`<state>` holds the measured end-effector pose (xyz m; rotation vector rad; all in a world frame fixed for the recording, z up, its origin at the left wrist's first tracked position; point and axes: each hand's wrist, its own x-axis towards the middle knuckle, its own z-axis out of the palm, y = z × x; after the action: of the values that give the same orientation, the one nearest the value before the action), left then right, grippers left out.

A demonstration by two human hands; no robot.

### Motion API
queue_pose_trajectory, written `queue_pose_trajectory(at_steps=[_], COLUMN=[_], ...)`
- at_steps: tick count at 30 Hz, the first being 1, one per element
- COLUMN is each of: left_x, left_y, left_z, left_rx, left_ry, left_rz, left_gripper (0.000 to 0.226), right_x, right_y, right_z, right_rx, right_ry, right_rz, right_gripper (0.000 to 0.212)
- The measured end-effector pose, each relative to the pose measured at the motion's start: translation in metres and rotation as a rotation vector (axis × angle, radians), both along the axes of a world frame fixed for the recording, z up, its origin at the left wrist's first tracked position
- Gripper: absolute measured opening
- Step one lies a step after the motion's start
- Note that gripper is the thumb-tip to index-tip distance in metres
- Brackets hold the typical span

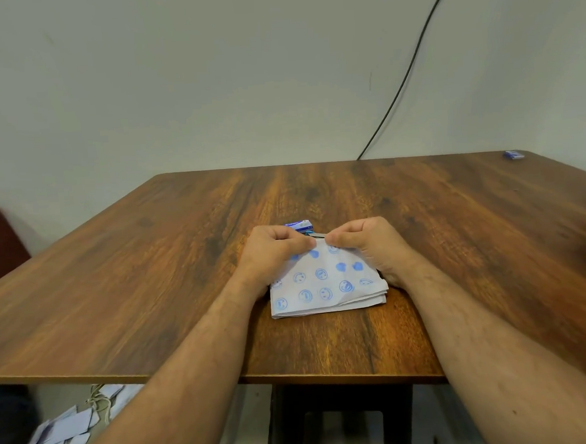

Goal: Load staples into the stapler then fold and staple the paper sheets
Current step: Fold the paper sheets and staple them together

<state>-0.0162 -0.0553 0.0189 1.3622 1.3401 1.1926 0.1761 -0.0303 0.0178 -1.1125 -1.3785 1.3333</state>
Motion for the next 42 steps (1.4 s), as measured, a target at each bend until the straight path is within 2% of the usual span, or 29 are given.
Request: queue_pose_trajectory(at_steps=[3,7,11,13,17,19,21,23,28,33,36,39,42], left_x=[-0.003,-0.006,-0.012,-0.013,-0.015,-0.015,-0.013,-0.011,-0.013,-0.014,-0.012,-0.011,-0.012], left_y=[-0.001,-0.003,0.003,0.005,0.005,0.006,0.006,0.007,0.010,0.012,0.010,0.010,0.011], left_z=[0.003,0.003,0.001,0.000,-0.001,-0.002,-0.001,-0.001,-0.002,-0.004,-0.004,-0.003,-0.003], left_rx=[-0.022,-0.005,0.023,0.033,0.111,0.107,0.052,0.027,0.064,0.052,0.026,0.072,0.076], left_ry=[-0.151,-0.274,-0.419,-0.435,-0.484,-0.494,-0.427,-0.347,-0.451,-0.477,-0.456,-0.420,-0.446], left_rz=[0.019,0.033,0.085,0.119,0.219,0.167,0.065,0.023,0.150,0.137,0.082,0.133,0.190], left_gripper=[0.010,0.008,0.020,0.018,0.022,0.031,0.040,0.040,0.035,0.022,0.024,0.028,0.034], right_x=[0.002,0.002,0.004,0.003,0.000,0.000,0.001,0.001,-0.002,-0.001,0.000,0.000,0.000], right_y=[0.000,0.001,0.003,0.002,-0.001,-0.002,-0.002,-0.002,-0.006,-0.005,-0.003,-0.002,-0.001], right_z=[0.001,0.001,0.001,0.000,0.000,0.001,0.002,0.003,0.007,0.008,0.008,0.008,0.008], right_rx=[-0.055,-0.045,-0.016,-0.019,-0.033,-0.031,-0.019,-0.002,-0.035,-0.038,-0.053,-0.071,-0.086], right_ry=[0.122,0.105,0.209,0.228,0.186,0.184,0.175,0.165,0.182,0.183,0.220,0.191,0.175], right_rz=[-0.016,-0.056,-0.151,-0.103,0.027,0.005,-0.051,-0.072,-0.006,-0.119,-0.195,-0.181,-0.185], right_gripper=[0.008,0.012,0.012,0.006,0.017,0.016,0.018,0.020,0.024,0.020,0.017,0.013,0.020])
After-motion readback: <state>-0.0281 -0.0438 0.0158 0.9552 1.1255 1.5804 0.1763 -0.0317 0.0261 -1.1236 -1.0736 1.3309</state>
